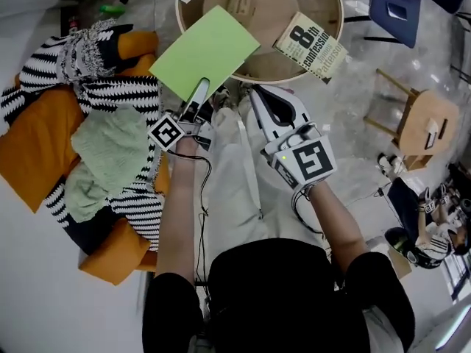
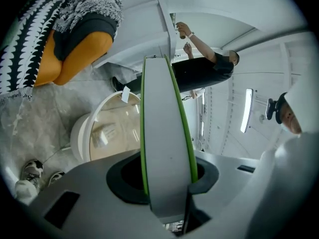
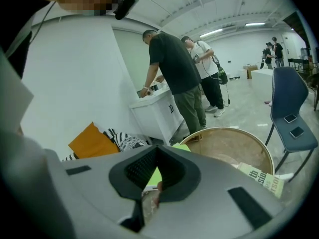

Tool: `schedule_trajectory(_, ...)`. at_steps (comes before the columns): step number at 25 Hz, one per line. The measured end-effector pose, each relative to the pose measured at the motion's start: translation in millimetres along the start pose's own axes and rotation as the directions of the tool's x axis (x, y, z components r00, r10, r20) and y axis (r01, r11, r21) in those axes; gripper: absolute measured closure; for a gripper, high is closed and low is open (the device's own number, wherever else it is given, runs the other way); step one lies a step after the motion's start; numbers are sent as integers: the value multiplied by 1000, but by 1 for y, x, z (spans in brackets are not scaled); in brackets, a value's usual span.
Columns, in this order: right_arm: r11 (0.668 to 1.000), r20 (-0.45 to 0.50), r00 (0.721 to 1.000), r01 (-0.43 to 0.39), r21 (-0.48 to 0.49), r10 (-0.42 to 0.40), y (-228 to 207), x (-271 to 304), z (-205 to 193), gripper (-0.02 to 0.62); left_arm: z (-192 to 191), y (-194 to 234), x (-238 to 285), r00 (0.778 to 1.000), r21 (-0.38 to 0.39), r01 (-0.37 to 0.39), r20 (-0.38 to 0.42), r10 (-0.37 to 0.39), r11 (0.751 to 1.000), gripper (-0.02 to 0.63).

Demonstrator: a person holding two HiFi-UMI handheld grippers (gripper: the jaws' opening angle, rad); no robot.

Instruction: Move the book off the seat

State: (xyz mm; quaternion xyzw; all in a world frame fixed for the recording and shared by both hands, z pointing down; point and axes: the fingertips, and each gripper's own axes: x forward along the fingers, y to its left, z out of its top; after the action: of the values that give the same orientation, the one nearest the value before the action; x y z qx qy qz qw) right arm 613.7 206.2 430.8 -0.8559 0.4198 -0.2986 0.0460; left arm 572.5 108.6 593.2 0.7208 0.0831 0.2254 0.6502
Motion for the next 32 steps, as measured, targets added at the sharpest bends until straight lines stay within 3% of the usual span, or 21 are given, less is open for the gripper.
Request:
schedule_trajectory(11, 1000, -57, 998, 2, 23, 0, -38, 46, -63, 580, -12, 91, 12, 999, -21, -30, -16, 30, 999, 453)
schedule_trajectory(20, 999, -111, 994, -2, 40, 6, -48, 55, -103, 580, -18, 132, 23, 997, 47, -48, -61, 51, 998, 453)
schedule_trajectory(25, 999, -119, 993, -10, 48, 16, -44, 57, -109, 580, -30, 155, 24, 983, 75, -127, -125, 136, 989, 451)
schedule_trajectory(32, 998, -122, 992, -7, 63, 15, -46, 58, -115, 580, -29, 170, 38, 970, 116, -181, -144, 197, 977, 407)
